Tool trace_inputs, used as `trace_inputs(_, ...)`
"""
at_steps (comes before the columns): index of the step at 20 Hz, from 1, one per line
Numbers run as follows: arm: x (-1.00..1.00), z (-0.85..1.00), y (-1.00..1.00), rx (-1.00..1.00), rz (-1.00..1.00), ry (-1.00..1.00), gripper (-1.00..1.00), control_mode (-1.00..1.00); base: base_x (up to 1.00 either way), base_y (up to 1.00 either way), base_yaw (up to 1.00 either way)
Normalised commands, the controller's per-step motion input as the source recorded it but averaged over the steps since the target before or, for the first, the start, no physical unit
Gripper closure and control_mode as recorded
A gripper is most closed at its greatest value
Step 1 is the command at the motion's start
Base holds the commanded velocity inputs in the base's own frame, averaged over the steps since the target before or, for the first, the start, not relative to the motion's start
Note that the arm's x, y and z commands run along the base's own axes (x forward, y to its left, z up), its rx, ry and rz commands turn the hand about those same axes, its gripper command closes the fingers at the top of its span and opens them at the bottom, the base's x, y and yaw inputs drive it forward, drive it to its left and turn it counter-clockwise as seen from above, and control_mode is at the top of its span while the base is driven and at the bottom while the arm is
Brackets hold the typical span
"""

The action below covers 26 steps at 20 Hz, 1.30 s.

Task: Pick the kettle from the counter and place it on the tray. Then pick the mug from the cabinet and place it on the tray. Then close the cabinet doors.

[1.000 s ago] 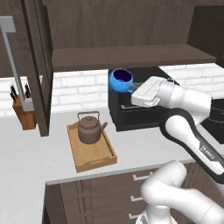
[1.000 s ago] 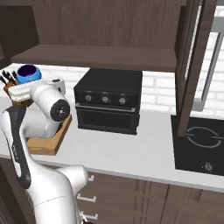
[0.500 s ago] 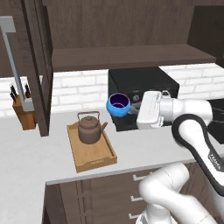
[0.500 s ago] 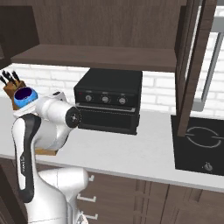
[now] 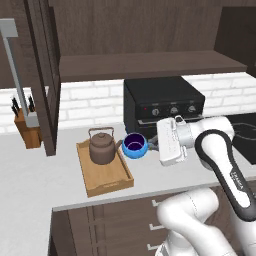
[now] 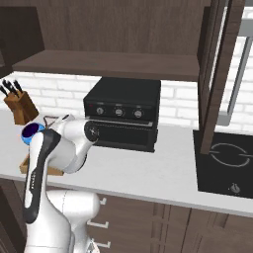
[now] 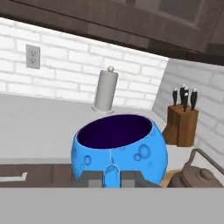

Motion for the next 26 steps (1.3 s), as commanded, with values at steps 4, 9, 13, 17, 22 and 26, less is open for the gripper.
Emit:
trace_inputs(4,0.08,-0.73,0.13,-0.18,0.05,0.00,1.00,-1.00,0.00,0.00,0.00)
trace_inputs(9,0.38,-0.64,0.14,-0.10,0.00,0.00,1.00,-1.00,0.00,0.00,0.00)
trace_inputs(13,0.48,-0.52,0.16,-0.02,0.00,0.00,1.00,-1.00,0.00,0.00,0.00)
trace_inputs(17,0.50,-0.43,0.15,0.00,0.03,0.07,1.00,-1.00,0.00,0.00,0.00)
trace_inputs(22,0.58,-0.44,0.19,0.00,0.06,0.10,1.00,-1.00,0.00,0.00,0.00)
trace_inputs(26,0.46,-0.48,0.21,0.00,0.02,0.01,1.00,-1.00,0.00,0.00,0.00)
